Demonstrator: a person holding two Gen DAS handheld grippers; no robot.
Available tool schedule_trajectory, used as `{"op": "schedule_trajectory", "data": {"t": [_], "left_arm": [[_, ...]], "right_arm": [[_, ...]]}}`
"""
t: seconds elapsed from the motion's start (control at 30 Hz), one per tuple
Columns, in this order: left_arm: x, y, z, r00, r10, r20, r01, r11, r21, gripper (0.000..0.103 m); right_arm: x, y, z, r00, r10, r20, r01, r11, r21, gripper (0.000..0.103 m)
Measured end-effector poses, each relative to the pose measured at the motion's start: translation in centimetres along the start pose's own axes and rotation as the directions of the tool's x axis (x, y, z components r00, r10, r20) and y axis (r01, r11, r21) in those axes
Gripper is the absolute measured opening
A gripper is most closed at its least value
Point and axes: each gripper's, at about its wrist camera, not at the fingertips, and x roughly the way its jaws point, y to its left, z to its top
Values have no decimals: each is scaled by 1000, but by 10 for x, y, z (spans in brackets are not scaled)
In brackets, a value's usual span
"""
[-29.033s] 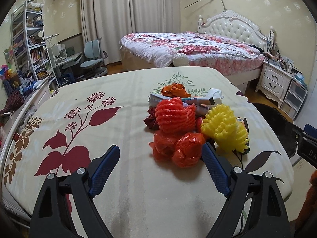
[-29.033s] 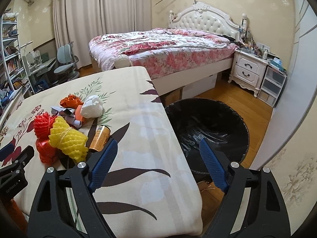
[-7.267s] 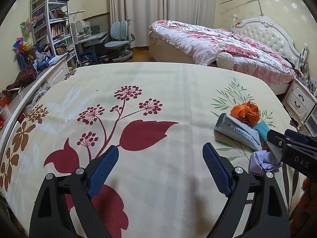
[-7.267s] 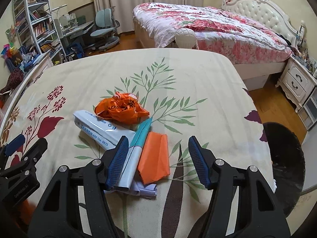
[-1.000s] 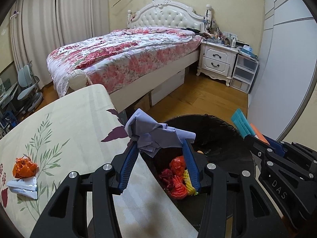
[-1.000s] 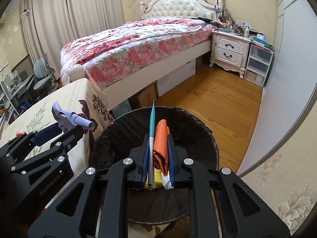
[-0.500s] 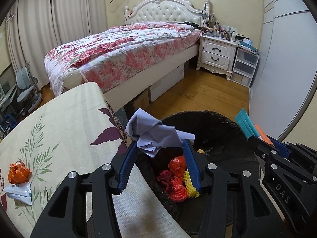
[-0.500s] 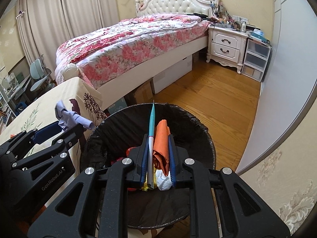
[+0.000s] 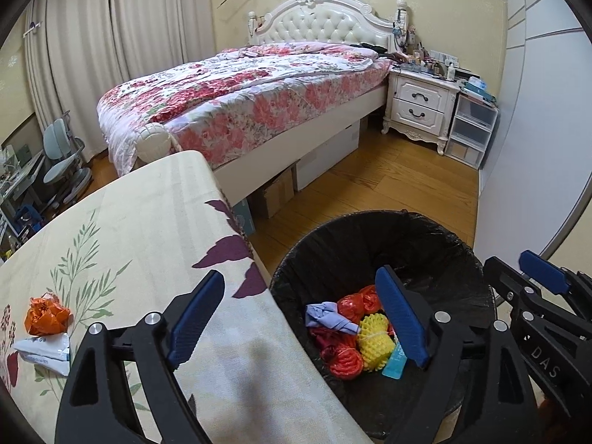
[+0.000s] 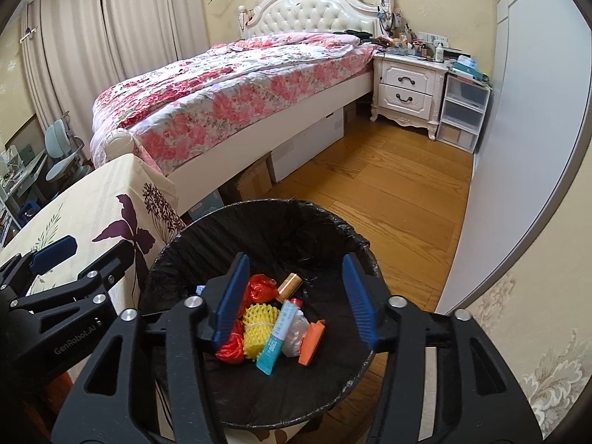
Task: Collect trash
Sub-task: 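Move both open tools back toward the toothpaste tube and orange bag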
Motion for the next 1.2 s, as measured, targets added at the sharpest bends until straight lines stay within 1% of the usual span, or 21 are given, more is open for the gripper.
{"op": "schedule_trajectory", "data": {"t": [0.07, 0.17, 0.37, 0.63, 0.7, 0.87, 0.97, 1.1, 1.2], "left_arm": [[-3, 3, 0, 1000, 12, 6, -12, 1000, -4, 85], [-10, 9, -3, 999, 35, 12, -35, 999, -4, 86], [-25, 34, -15, 996, 92, 4, -91, 996, -22, 86], [-42, 77, -32, 986, 166, -13, -166, 982, -88, 86], [-46, 89, -37, 983, 184, -19, -185, 977, -107, 86], [-50, 120, -49, 972, 231, -53, -237, 958, -159, 86], [-49, 143, -58, 956, 279, -92, -292, 935, -200, 86], [-44, 170, -68, 940, 306, -151, -335, 908, -249, 86], [-41, 188, -74, 932, 307, -193, -352, 893, -280, 86]], "right_arm": [[-3, 1, -1, 1000, -11, 11, 11, 1000, -7, 62], [-6, 3, 0, 1000, -13, 13, 13, 1000, -6, 71], [-12, 17, -3, 1000, 17, 15, -17, 1000, -23, 72], [-13, 59, -10, 996, 90, -12, -91, 994, -64, 72], [-13, 72, -12, 993, 114, -22, -115, 990, -75, 77], [-16, 103, -17, 987, 158, -36, -161, 980, -116, 77], [-18, 122, -20, 981, 187, -47, -192, 971, -141, 77], [-20, 143, -24, 974, 218, -63, -226, 959, -170, 77], [-20, 156, -26, 970, 232, -75, -242, 951, -191, 77]]}}
